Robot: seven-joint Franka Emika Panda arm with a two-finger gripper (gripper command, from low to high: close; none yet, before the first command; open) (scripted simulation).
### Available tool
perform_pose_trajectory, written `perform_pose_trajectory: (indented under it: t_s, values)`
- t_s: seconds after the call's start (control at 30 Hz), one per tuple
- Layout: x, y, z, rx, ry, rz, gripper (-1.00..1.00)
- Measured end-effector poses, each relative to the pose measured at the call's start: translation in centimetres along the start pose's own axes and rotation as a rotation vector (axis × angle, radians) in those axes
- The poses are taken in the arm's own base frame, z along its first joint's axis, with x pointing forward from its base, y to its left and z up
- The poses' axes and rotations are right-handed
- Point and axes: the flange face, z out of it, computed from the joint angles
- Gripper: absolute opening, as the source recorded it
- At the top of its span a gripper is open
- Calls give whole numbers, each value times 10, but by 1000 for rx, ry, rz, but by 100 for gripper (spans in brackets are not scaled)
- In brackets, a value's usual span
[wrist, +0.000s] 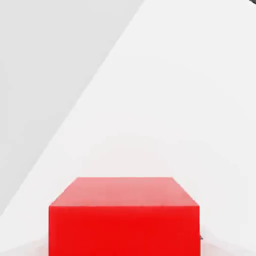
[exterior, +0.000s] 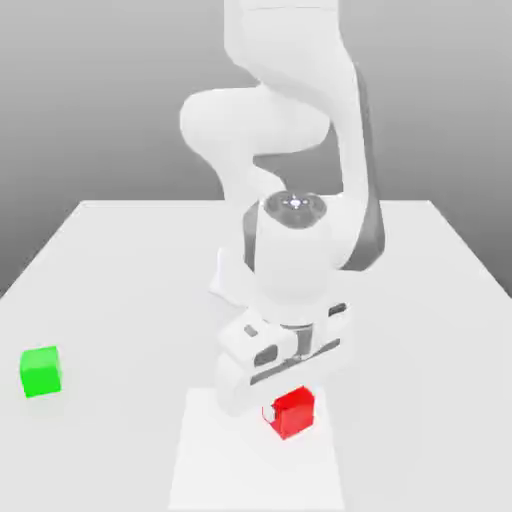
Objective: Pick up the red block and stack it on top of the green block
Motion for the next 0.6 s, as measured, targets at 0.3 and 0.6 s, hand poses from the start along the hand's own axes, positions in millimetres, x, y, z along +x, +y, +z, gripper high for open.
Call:
perform_pose_trajectory:
  t_s: [0.3, 0.6]
  values:
    - [10, 26, -49, 0, -5, 77, -100]
    - [18, 282, -72, -1, -5, 721, -100]
